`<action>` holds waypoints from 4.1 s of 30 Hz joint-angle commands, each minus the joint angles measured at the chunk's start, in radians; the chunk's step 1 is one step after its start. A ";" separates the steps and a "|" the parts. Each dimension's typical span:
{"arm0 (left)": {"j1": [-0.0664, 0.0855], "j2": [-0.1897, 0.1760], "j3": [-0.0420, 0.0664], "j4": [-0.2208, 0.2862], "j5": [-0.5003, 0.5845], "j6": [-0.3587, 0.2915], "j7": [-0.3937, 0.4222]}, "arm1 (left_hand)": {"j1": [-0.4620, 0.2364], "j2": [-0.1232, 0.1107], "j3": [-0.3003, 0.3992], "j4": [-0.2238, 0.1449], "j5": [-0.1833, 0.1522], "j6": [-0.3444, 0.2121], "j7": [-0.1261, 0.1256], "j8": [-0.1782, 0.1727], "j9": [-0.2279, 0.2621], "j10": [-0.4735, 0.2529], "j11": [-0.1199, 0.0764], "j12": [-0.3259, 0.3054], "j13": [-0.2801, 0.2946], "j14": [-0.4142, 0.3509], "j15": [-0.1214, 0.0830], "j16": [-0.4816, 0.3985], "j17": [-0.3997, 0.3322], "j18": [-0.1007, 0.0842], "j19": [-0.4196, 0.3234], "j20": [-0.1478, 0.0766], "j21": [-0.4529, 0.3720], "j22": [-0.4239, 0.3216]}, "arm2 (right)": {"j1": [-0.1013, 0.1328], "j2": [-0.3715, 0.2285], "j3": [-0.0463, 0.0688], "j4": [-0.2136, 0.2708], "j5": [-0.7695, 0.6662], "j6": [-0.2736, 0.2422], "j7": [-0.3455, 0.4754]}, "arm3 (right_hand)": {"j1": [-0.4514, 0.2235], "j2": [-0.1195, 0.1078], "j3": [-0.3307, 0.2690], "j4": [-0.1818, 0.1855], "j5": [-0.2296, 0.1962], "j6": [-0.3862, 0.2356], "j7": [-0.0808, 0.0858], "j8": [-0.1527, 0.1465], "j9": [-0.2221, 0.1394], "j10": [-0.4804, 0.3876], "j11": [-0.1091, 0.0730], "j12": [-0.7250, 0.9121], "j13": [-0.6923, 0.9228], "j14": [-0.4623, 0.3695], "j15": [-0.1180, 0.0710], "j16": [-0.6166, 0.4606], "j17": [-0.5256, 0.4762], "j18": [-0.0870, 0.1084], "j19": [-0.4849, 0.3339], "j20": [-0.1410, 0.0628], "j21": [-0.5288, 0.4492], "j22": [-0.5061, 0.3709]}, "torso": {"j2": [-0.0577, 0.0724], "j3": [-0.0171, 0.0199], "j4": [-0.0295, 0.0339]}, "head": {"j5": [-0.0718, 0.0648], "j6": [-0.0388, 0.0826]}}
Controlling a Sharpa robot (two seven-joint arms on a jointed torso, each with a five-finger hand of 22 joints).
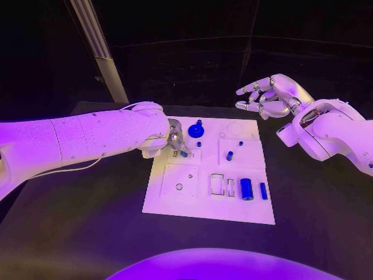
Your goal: Assemble the parts on the task board
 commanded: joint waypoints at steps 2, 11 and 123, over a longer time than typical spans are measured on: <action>-0.001 0.002 -0.001 -0.002 -0.010 0.028 -0.014 | -0.010 0.000 0.146 -0.142 -0.007 0.008 -0.005 0.006 0.003 0.003 -0.006 0.005 0.003 0.104 -0.005 0.003 0.263 -0.012 0.008 0.001 0.006 0.001 | 0.002 0.001 0.001 0.001 0.003 0.006 0.005 | 0.008 0.004 -0.005 0.003 0.006 -0.005 -0.002 0.000 0.000 -0.008 0.001 -0.002 -0.002 -0.007 -0.003 -0.005 -0.001 0.018 -0.004 -0.002 -0.008 -0.003 | 0.000 0.0002 0.0002 | 0.000 -0.003; -0.001 0.007 -0.001 -0.006 -0.010 0.042 -0.011 | -0.050 -0.012 0.124 -0.126 -0.006 0.025 -0.014 0.015 0.012 0.020 -0.013 0.024 0.031 0.104 -0.010 0.003 0.263 -0.015 0.014 -0.003 0.015 0.013 | 0.002 0.001 0.001 -0.001 0.003 0.007 0.005 | 0.008 0.004 -0.005 0.003 0.006 -0.005 -0.002 0.000 0.000 -0.008 0.001 -0.002 -0.002 -0.007 -0.003 -0.005 -0.001 0.018 -0.004 -0.002 -0.008 -0.003 | 0.000 0.0004 -0.0004 | 0.000 -0.005; 0.055 0.132 0.096 -0.382 -0.078 0.278 0.043 | -0.138 0.065 -0.480 0.110 -0.007 -0.010 0.033 -0.133 -0.091 -0.026 0.029 0.000 0.006 0.104 0.024 0.003 0.263 -0.010 0.008 0.028 -0.012 0.010 | 0.002 0.026 0.001 -0.025 0.003 0.018 0.002 | -0.004 0.001 -0.022 0.020 0.002 -0.007 -0.001 0.000 0.000 -0.011 0.003 0.003 -0.011 -0.012 -0.001 -0.014 -0.011 0.019 -0.009 -0.001 -0.018 -0.014 | 0.009 -0.0034 -0.0076 | -0.001 0.017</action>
